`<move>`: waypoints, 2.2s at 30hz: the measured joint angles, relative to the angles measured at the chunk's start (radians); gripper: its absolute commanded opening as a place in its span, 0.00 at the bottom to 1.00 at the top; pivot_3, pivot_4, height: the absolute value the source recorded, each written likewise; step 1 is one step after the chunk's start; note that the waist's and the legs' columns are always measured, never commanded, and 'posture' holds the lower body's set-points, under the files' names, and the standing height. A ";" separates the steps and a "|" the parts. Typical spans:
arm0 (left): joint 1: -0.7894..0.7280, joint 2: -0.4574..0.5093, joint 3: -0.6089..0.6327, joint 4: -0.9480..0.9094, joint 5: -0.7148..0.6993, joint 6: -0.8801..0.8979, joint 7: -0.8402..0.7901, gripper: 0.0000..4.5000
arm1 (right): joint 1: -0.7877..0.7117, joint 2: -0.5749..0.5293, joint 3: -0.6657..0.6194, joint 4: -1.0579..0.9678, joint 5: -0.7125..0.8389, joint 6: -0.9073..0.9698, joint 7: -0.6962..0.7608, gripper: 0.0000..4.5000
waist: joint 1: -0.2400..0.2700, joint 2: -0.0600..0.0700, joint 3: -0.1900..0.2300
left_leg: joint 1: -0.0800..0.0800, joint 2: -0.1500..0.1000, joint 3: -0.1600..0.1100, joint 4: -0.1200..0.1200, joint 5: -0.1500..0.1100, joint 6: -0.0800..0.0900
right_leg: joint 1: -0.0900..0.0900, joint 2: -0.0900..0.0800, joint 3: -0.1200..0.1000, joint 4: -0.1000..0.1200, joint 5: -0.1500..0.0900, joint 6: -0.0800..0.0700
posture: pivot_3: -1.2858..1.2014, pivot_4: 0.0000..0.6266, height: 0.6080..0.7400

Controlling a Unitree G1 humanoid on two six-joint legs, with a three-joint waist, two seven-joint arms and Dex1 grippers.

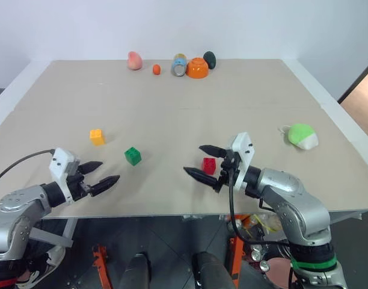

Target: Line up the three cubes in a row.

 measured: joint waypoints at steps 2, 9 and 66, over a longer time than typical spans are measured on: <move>-0.036 -0.021 -0.034 0.043 0.031 -0.025 0.004 1.00 | 0.019 -0.008 0.010 -0.065 0.058 0.041 0.000 0.99 | 0.000 -0.001 -0.001 | 0.000 0.000 0.000 0.000 0.000 0.000 | 0.000 0.000 0.000 0.000 0.000 0.000 | 0.52 0.24 0.99; -0.196 -0.106 -0.134 0.234 0.155 -0.136 0.033 1.00 | 0.015 -0.035 0.005 -0.132 0.175 0.102 -0.039 0.99 | 0.000 -0.002 -0.001 | -0.001 0.000 0.001 0.001 0.000 0.000 | 0.000 -0.001 -0.001 0.000 0.000 0.000 | 0.52 0.24 0.99; -0.801 -0.405 -0.451 1.006 0.408 -0.619 -0.551 0.30 | 0.231 -0.376 -0.334 0.032 0.334 0.020 0.098 1.00 | 0.019 -0.004 -0.001 | -0.005 -0.002 0.002 0.005 -0.002 0.004 | 0.001 -0.002 -0.001 -0.002 -0.001 0.004 | 0.52 0.24 0.99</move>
